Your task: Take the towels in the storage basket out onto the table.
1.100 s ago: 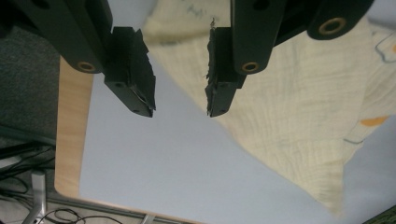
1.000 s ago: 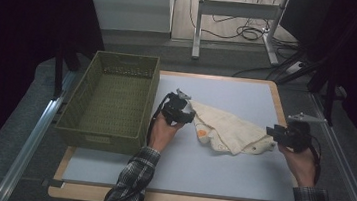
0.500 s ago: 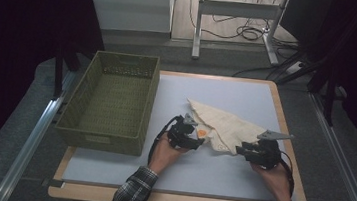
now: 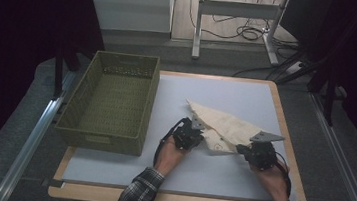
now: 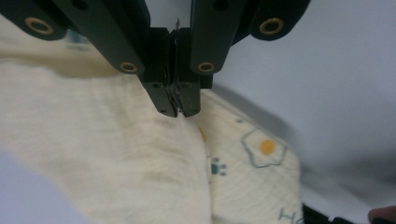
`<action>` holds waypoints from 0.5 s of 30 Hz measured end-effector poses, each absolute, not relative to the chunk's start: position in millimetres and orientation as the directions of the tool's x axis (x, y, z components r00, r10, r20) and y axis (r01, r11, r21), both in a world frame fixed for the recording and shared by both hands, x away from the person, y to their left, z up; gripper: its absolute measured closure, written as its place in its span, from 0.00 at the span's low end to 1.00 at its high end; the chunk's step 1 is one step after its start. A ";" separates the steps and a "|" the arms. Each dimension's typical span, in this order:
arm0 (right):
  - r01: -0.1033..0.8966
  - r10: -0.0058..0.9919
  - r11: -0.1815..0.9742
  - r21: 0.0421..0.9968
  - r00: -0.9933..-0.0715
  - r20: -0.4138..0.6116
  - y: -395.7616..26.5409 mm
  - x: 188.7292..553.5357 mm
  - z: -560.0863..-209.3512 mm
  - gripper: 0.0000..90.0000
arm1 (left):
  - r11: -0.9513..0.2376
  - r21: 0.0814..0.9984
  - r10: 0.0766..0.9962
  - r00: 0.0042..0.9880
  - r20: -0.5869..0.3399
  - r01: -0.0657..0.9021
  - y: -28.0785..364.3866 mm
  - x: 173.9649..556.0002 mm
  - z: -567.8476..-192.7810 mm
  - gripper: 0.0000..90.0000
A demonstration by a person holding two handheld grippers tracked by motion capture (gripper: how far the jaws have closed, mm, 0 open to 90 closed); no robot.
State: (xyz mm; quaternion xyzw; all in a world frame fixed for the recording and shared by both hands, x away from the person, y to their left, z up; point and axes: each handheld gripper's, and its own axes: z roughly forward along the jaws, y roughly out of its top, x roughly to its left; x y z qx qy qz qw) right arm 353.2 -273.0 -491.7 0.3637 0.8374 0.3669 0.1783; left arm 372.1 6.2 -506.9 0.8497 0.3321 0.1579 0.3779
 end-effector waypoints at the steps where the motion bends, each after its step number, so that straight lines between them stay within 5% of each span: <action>1: 0.466 0.746 0.466 0.752 -0.664 -0.051 -274.9 355.1 -481.4 0.98 | -0.494 0.747 0.684 0.730 0.017 0.445 6.2 372.1 -506.9 0.93; 5: 0.422 0.782 0.462 0.780 -0.609 -0.134 -284.7 384.9 -439.0 0.98 | -0.495 0.733 0.700 0.714 0.018 0.466 26.3 362.5 -487.7 0.80; 6: 0.458 0.850 0.425 0.781 -0.498 -0.170 -298.6 420.1 -419.7 0.84 | -0.515 0.709 0.718 0.694 0.050 0.482 30.8 360.7 -482.6 0.72; 8: 0.512 0.896 0.340 0.789 -0.432 -0.106 -312.4 439.6 -411.3 0.81 | -0.512 0.709 0.727 0.684 0.057 0.484 38.2 358.1 -479.9 0.61; 15: 0.504 0.870 0.328 0.799 -0.492 -0.047 -322.7 415.0 -428.4 0.71 | -0.471 0.708 0.734 0.679 -0.017 0.526 48.2 362.2 -486.1 0.53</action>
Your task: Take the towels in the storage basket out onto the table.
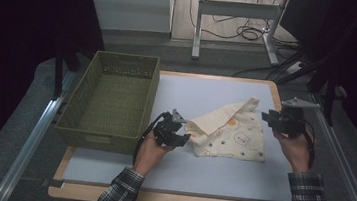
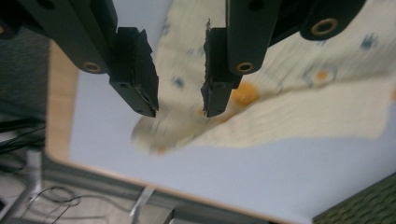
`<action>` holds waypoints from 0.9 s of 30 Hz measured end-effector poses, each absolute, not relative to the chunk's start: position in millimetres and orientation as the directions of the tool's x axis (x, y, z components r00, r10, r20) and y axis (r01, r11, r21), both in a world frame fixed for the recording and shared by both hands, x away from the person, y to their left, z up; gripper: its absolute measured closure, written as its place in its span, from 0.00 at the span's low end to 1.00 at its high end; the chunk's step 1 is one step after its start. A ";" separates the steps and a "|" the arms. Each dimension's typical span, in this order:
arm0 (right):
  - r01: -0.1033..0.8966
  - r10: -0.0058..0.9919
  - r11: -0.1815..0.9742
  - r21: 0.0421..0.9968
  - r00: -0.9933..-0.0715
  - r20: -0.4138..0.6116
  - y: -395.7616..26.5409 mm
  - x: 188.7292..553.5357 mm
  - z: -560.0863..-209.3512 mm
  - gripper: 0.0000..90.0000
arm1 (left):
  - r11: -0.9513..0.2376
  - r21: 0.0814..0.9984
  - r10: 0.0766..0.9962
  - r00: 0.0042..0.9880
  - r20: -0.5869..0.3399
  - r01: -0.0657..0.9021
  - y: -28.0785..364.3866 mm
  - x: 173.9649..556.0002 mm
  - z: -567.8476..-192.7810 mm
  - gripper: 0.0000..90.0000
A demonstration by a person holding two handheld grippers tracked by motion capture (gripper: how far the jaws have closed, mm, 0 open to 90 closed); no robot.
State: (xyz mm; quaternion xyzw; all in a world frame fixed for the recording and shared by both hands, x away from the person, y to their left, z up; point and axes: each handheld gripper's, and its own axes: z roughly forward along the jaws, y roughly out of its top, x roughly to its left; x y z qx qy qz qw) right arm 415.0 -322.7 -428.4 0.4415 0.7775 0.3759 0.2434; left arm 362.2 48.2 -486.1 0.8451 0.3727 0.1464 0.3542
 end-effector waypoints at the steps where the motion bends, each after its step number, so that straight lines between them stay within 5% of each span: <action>1: 0.508 0.868 0.324 0.798 -0.495 -0.037 -323.5 412.8 -432.2 0.71 | -0.473 0.707 0.733 0.680 -0.016 0.525 46.9 361.8 -487.5 0.52; 11: 0.562 0.819 0.323 0.761 -0.569 0.074 -320.7 380.2 -481.7 0.72 | -0.459 0.726 0.699 0.713 -0.061 0.512 31.1 382.4 -483.2 0.50; 19: 0.558 0.802 0.335 0.759 -0.591 0.081 -315.6 365.7 -495.0 0.71 | -0.497 0.654 0.673 0.729 -0.124 0.571 12.7 404.1 -493.7 0.80; 24: 0.554 0.804 0.336 0.762 -0.590 0.075 -315.8 364.7 -495.0 0.70 | -0.500 0.631 0.691 0.713 -0.121 0.593 3.7 426.6 -513.4 0.81; 27: 0.553 0.802 0.341 0.761 -0.593 0.071 -316.7 363.3 -496.7 0.69 | -0.417 0.689 0.781 0.621 -0.062 0.593 15.3 453.9 -504.4 0.78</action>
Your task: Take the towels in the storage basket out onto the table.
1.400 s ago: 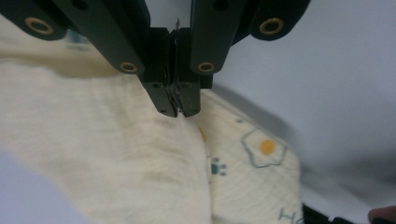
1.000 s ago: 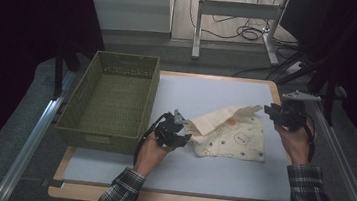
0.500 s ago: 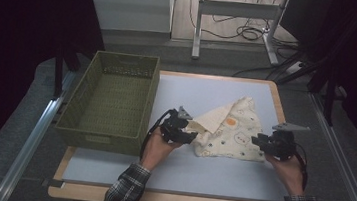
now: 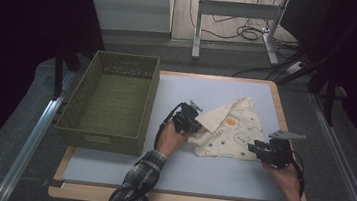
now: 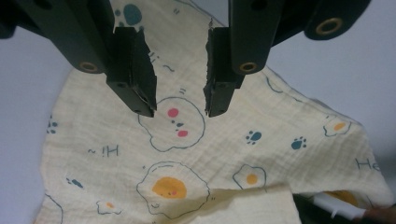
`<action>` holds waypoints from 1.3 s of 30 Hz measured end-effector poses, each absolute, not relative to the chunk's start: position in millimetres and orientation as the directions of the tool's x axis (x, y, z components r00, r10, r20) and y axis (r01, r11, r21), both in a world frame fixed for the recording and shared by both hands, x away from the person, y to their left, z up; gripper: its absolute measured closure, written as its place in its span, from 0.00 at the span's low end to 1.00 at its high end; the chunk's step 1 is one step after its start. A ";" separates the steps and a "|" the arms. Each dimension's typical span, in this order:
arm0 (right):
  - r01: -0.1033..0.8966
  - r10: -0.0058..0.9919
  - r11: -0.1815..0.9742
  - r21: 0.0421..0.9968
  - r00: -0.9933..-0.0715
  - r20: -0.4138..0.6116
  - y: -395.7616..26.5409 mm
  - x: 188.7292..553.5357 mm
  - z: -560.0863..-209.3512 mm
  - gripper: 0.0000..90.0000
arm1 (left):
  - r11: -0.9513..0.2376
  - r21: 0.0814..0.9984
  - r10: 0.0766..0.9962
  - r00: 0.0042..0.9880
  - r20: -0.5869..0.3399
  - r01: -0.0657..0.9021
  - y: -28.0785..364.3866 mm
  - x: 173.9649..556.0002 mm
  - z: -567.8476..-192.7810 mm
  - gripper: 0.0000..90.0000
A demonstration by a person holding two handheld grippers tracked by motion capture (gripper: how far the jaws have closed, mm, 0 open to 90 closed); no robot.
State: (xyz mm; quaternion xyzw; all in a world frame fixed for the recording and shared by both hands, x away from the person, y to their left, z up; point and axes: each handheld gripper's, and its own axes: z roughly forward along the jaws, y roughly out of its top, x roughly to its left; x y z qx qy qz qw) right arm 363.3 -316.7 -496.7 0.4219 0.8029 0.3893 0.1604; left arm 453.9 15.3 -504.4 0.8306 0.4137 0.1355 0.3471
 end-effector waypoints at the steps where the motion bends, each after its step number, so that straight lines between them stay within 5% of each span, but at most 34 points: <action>1: 0.553 0.804 0.344 0.759 -0.591 0.067 -317.7 362.9 -497.4 0.69 | -0.394 0.698 0.809 0.586 -0.045 0.598 21.3 460.6 -499.7 0.77; 6: 0.563 0.810 0.331 0.757 -0.581 0.078 -323.8 363.0 -501.4 0.68 | -0.348 0.713 0.847 0.530 -0.039 0.609 37.7 470.9 -487.2 0.70; 13: 0.557 0.805 0.339 0.759 -0.589 0.072 -324.3 358.7 -502.5 0.68 | -0.363 0.727 0.816 0.576 -0.055 0.583 36.3 445.9 -482.6 0.65; 29: 0.553 0.818 0.325 0.767 -0.572 0.065 -342.5 336.7 -503.6 0.68 | -0.409 0.721 0.740 0.666 -0.096 0.559 56.5 348.9 -497.9 0.74; 33: 0.549 0.819 0.314 0.774 -0.569 0.071 -344.6 334.2 -505.0 0.68 | -0.431 0.702 0.742 0.665 -0.080 0.566 57.8 347.4 -511.6 0.76; 39: 0.553 0.818 0.317 0.771 -0.571 0.073 -342.5 335.8 -507.5 0.67 | -0.382 0.733 0.674 0.713 -0.196 0.563 49.3 370.8 -526.2 0.67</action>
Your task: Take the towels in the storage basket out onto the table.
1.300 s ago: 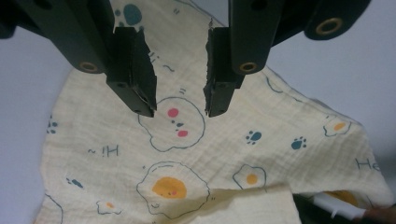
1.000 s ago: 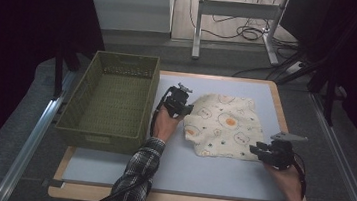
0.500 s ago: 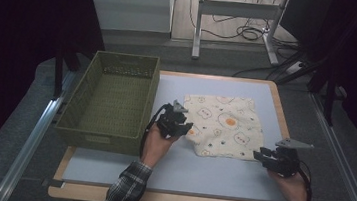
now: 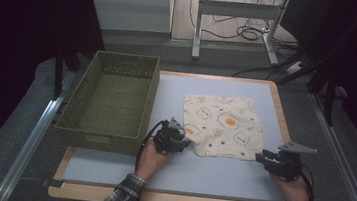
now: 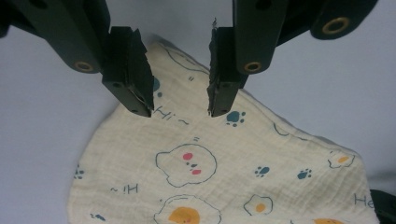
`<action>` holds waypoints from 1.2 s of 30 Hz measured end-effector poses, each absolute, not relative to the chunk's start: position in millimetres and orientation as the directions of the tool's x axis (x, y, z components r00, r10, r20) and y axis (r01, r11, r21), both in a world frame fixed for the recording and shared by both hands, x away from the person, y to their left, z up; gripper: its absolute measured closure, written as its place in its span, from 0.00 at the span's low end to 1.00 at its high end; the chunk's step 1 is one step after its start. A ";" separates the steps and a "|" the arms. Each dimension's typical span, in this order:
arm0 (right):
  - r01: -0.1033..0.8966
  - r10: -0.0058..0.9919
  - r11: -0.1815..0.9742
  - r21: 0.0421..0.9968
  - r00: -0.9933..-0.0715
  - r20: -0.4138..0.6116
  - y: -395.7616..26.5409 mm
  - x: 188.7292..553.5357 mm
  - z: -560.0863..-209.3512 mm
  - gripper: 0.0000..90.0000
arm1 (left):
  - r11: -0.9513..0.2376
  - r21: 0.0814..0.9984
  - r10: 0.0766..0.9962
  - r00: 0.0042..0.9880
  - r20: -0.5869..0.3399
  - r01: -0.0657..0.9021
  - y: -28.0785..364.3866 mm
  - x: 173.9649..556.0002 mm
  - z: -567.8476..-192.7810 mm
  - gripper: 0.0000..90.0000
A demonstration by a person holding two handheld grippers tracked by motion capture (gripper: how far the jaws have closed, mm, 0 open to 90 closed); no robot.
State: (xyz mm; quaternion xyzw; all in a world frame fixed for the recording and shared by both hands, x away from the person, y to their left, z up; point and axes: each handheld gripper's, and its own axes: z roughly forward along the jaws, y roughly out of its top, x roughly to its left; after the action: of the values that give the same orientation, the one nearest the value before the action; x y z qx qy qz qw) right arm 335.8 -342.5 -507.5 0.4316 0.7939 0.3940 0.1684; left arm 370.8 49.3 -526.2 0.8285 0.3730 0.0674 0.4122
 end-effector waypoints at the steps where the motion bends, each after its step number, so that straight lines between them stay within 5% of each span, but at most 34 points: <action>1: 0.553 0.819 0.319 0.770 -0.570 0.070 -342.6 336.2 -508.1 0.67 | -0.374 0.742 0.673 0.713 -0.196 0.556 47.7 371.4 -524.0 0.70; 3: 0.558 0.822 0.319 0.766 -0.565 0.069 -343.3 336.6 -508.6 0.67 | -0.376 0.748 0.679 0.712 -0.179 0.547 46.5 370.5 -516.2 0.85; 6: 0.557 0.823 0.316 0.768 -0.564 0.071 -344.7 336.5 -508.7 0.67 | -0.368 0.751 0.680 0.709 -0.185 0.549 49.6 368.6 -507.1 0.91; 9: 0.558 0.826 0.311 0.769 -0.560 0.072 -346.6 336.8 -508.3 0.67 | -0.359 0.769 0.719 0.682 -0.134 0.530 63.1 358.8 -484.4 0.88; 14: 0.553 0.823 0.310 0.773 -0.564 0.073 -342.0 337.9 -508.4 0.66 | -0.389 0.733 0.759 0.645 -0.088 0.558 65.1 353.1 -486.3 0.69; 30: 0.559 0.838 0.291 0.776 -0.541 0.076 -352.4 335.4 -505.1 0.67 | -0.438 0.740 0.702 0.708 -0.073 0.510 57.5 322.0 -519.2 0.60; 34: 0.568 0.843 0.327 0.755 -0.537 0.039 -347.8 338.7 -513.9 0.67 | -0.431 0.725 0.712 0.696 -0.091 0.537 56.1 327.3 -531.7 0.61; 36: 0.575 0.850 0.346 0.742 -0.527 0.012 -344.5 339.6 -521.5 0.72 | -0.433 0.723 0.714 0.695 -0.090 0.538 52.2 327.5 -537.1 0.69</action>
State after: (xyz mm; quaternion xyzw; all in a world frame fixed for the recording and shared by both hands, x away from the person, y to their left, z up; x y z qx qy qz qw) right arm 339.6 -344.5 -521.5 0.4468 0.7974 0.3572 0.1925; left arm 327.5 52.2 -537.1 0.8387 0.3732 0.1154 0.3795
